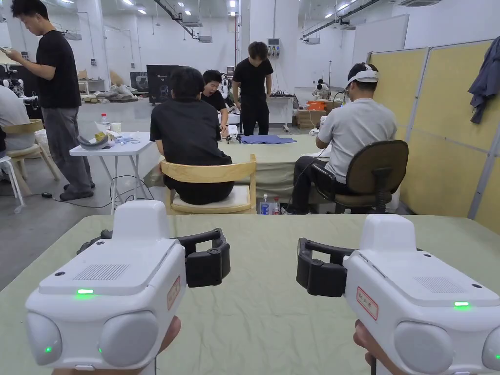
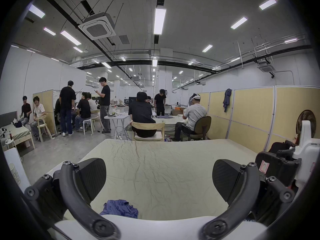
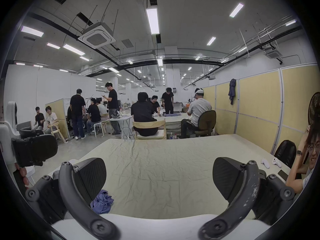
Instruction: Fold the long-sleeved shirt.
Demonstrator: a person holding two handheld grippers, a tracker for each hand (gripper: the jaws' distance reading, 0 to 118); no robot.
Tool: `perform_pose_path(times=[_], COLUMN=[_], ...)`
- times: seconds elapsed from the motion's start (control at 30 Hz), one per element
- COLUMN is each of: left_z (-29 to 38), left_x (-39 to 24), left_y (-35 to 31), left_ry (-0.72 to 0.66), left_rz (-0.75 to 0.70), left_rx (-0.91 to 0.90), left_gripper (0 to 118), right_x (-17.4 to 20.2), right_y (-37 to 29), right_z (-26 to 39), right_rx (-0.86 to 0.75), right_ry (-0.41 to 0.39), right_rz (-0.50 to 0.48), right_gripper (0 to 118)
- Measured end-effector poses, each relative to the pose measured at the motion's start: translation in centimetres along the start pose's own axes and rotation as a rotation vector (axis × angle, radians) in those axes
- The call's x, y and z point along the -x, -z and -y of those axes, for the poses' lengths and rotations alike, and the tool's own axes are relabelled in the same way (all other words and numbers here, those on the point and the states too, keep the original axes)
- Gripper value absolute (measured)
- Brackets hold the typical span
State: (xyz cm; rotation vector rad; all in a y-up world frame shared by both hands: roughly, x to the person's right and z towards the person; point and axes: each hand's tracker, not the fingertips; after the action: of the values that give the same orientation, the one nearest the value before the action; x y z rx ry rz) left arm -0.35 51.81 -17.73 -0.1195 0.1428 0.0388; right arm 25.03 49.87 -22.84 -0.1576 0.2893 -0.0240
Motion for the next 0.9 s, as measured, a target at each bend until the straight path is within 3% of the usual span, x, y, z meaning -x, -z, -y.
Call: perform_pose_path(times=[0.8,0.9], left_z=[0.5,0.58], left_x=[0.42,0.47], left_y=[0.42,0.16], left_ry=[-0.025,-0.013], left_rz=[0.014,0.058], left_rx=[0.003,-0.005], left_gripper=[118,113], right_x=[0.15,-0.02], right_y=[0.46,0.3], right_z=[0.52,0.51], right_rx=[0.007,0.024], right_ry=[0.003,0.006], right_rz=[0.003,-0.008], right_gripper=[118,118])
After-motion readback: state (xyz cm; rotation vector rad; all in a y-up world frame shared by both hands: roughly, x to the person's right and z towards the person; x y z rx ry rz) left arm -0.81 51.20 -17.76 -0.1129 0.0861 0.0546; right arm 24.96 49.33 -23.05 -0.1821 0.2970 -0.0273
